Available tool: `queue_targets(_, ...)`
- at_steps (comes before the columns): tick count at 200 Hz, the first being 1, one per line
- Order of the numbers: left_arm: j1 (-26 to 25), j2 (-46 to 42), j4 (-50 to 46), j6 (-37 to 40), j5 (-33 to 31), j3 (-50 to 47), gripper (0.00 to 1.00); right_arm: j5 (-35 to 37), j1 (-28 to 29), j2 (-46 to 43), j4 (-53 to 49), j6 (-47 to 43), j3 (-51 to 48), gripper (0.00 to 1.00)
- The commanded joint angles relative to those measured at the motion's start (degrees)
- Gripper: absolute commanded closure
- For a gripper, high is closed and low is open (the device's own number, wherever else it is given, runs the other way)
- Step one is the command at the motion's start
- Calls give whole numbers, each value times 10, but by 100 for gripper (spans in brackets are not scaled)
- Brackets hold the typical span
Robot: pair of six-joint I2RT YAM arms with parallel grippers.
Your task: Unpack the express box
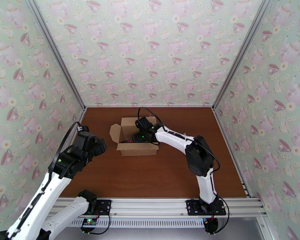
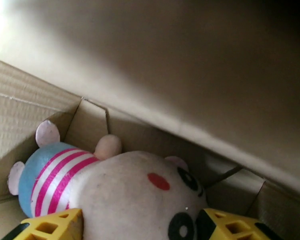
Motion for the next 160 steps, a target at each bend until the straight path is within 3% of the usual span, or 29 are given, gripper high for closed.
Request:
queue_targets(1, -2, -8, -12, -7, -11, -2, 17, 13, 6, 38, -20, 7, -3, 28)
queue_targets(31, -1, -7, -15, -7, -16, 1, 17, 22, 5, 36, -13, 10, -13, 51)
queue_targets(69, -1, -2, -14, -6, -17, 3, 17, 36, 6, 12, -5, 15, -19, 100)
queue_targets(160, -1, 5, -9, -1, -18, 7, 17, 54, 6, -79, -4, 21, 13, 100)
